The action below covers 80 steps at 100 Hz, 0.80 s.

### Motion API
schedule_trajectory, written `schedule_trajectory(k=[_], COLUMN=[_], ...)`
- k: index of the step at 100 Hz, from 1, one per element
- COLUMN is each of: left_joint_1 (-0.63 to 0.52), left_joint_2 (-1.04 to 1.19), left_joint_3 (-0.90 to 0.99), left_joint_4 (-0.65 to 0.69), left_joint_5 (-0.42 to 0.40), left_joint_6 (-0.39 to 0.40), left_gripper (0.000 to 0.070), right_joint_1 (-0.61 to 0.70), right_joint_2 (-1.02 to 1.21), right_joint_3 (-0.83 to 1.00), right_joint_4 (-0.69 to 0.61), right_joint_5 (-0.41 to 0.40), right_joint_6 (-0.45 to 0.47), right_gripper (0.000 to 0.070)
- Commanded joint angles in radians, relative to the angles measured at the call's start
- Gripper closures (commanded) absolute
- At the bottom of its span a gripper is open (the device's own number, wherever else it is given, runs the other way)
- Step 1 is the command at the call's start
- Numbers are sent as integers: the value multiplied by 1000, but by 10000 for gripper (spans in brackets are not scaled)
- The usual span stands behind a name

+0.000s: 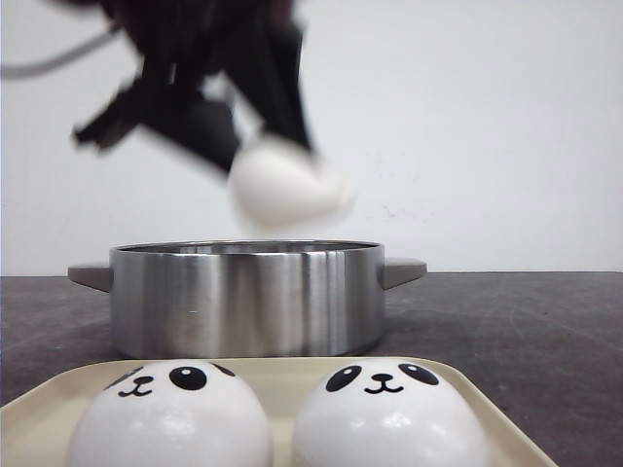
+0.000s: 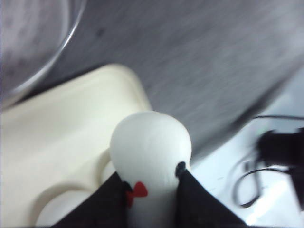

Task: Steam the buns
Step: 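Carry the bun with the left gripper into the pot and release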

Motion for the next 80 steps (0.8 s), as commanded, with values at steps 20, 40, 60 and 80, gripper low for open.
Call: schedule_trajectory(k=[20, 40, 60, 80], left_joint_1=[153, 310, 385, 409], left_joint_2=[54, 172, 308, 442], left_joint_3=[237, 307, 309, 309], left_joint_4=[-84, -177, -172, -146], left_joint_5=[2, -21, -153, -231], left_joint_6=[112, 233, 311, 340], left_gripper=[697, 697, 697, 697], right_joint_1=[11, 11, 11, 11], right_joint_2=[15, 16, 16, 17], right_joint_3=[19, 19, 19, 19], right_joint_4=[3, -13, -15, -29], right_joint_5=[4, 4, 4, 5], right_joint_6=[11, 11, 11, 12], right_gripper=[700, 700, 700, 700])
